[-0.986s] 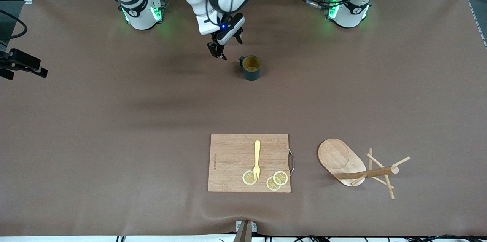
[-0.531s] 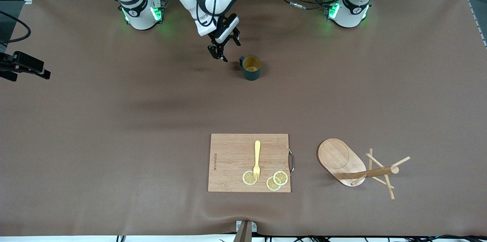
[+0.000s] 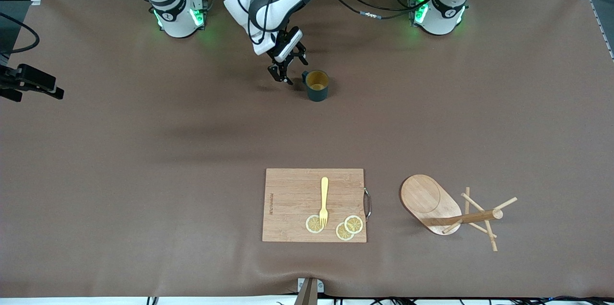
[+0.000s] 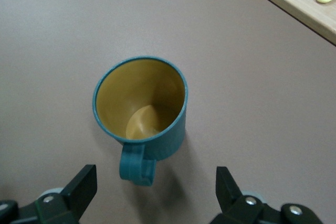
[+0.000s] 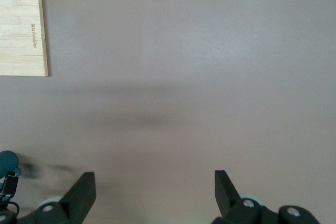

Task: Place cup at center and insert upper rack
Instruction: 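Reach the left gripper over the mug and lower onto its handle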

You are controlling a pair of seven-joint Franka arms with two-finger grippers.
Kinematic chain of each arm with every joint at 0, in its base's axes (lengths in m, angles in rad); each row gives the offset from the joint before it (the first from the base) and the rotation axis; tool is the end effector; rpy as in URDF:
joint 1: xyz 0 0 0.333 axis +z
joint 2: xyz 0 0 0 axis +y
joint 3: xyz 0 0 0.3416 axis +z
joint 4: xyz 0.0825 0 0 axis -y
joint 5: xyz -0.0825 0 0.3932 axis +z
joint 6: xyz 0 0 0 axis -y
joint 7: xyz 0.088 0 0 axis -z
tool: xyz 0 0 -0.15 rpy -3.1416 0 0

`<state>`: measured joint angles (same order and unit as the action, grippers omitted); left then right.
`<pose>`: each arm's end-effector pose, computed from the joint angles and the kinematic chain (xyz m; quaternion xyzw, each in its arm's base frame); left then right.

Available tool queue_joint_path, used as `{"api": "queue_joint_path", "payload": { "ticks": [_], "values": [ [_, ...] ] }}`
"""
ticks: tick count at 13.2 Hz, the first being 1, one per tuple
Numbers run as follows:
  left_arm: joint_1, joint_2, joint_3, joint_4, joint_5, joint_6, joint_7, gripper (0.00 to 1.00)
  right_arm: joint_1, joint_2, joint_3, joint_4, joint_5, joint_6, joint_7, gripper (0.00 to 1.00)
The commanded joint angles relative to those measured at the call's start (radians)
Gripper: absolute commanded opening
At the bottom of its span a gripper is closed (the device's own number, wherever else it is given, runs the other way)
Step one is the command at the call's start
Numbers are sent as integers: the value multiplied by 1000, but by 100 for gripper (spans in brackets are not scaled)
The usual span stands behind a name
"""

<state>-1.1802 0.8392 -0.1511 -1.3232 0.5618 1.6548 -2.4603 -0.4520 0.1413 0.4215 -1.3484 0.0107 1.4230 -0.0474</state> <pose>0.2568 -0.6525 0.1896 -0.8427 -0.4379 -0.2688 0.1608 0.5884 -0.0353 0.6250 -0.9990 -0.0080 0.0258 0.0352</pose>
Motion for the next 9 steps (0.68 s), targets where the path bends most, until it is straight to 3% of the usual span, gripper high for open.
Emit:
{"api": "queue_joint_path", "payload": {
  "ticks": [1, 4, 9],
  "values": [
    [-47, 34, 28, 35, 24, -15, -83, 100, -28, -35, 8, -35, 8, 10, -12, 100],
    [-53, 58, 33, 36, 26, -18, -193, 100, -27, -35, 8, -35, 9, 10, -12, 100],
    [-67, 109, 54, 33, 27, -38, -213, 100, -27, -37, 8, -35, 9, 4, -12, 100]
  ]
}}
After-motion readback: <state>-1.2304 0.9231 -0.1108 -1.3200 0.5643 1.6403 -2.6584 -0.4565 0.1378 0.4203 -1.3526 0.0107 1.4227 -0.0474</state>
